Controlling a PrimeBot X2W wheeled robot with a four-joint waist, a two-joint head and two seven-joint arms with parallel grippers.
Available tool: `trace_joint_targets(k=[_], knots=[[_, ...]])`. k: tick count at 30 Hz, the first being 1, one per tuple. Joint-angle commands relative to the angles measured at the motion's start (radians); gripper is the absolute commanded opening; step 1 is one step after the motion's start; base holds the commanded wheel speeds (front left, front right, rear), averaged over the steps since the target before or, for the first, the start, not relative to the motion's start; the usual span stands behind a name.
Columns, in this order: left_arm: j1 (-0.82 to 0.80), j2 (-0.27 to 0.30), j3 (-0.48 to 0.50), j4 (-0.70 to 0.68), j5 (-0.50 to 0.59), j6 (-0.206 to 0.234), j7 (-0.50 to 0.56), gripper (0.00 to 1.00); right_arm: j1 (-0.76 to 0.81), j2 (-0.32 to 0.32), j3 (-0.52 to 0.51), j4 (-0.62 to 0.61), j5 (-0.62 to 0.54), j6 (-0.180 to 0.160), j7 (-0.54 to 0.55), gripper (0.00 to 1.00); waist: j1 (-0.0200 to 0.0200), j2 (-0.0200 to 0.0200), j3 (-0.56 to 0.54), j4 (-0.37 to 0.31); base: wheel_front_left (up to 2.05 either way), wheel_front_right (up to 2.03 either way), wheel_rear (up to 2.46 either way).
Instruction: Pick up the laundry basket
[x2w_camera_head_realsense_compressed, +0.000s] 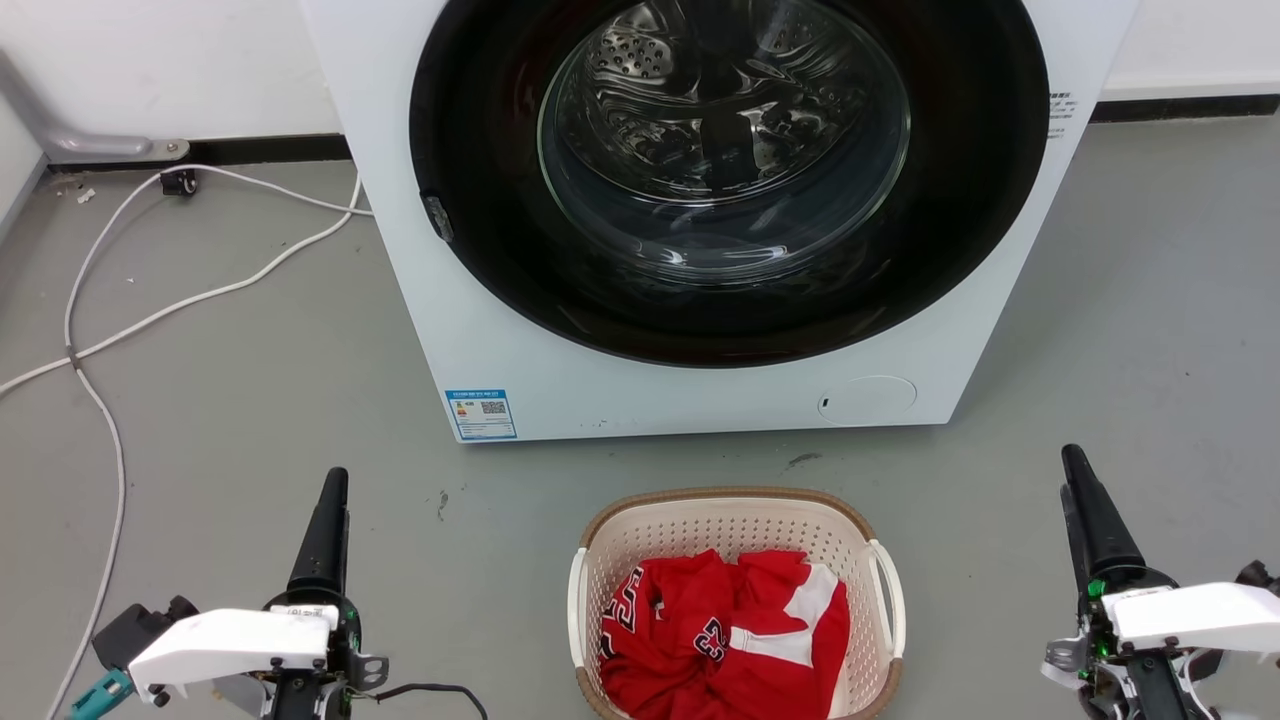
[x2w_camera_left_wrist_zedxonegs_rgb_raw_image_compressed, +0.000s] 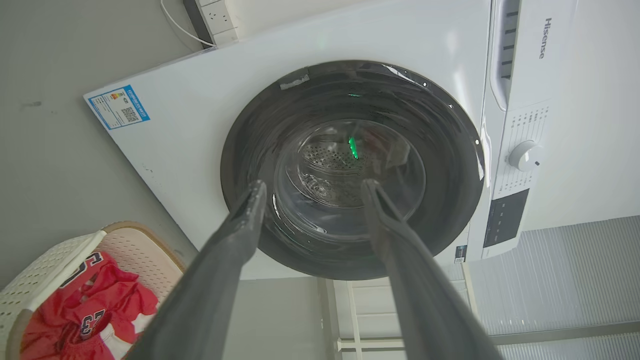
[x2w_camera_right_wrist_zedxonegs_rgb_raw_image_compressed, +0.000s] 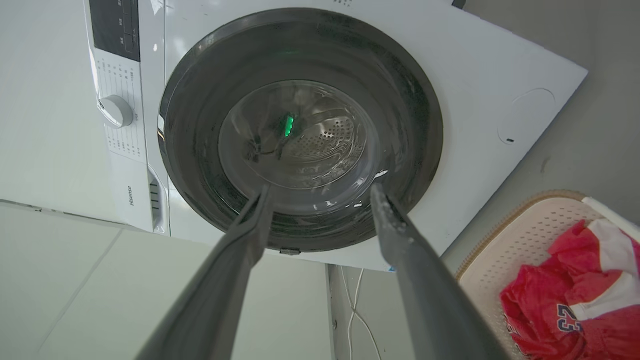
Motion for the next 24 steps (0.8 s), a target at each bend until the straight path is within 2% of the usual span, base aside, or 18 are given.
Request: trace_joint_targets(k=[1, 12, 24], knots=[[-0.018, 0.004, -0.001, -0.031, 0.041, 0.004, -0.011, 1.0, -0.011, -0.002, 0.008, -0.034, -0.058, 0.0, -0.013, 1.0, 0.0, 0.0, 0.001, 0.0, 0.0, 0.0, 0.0], [-0.012, 0.004, -0.043, -0.086, 0.271, 0.045, -0.056, 1.0, 0.0, -0.003, 0.051, -0.095, -0.344, 0.0, -0.057, 1.0, 0.0, 0.0, 0.008, 0.0, 0.0, 0.0, 0.0], [-0.004, 0.005, -0.084, -0.112, 0.485, 0.081, -0.099, 1.0, 0.012, -0.004, 0.08, -0.138, -0.584, 0.0, -0.101, 1.0, 0.0, 0.0, 0.012, 0.0, 0.0, 0.0, 0.0]])
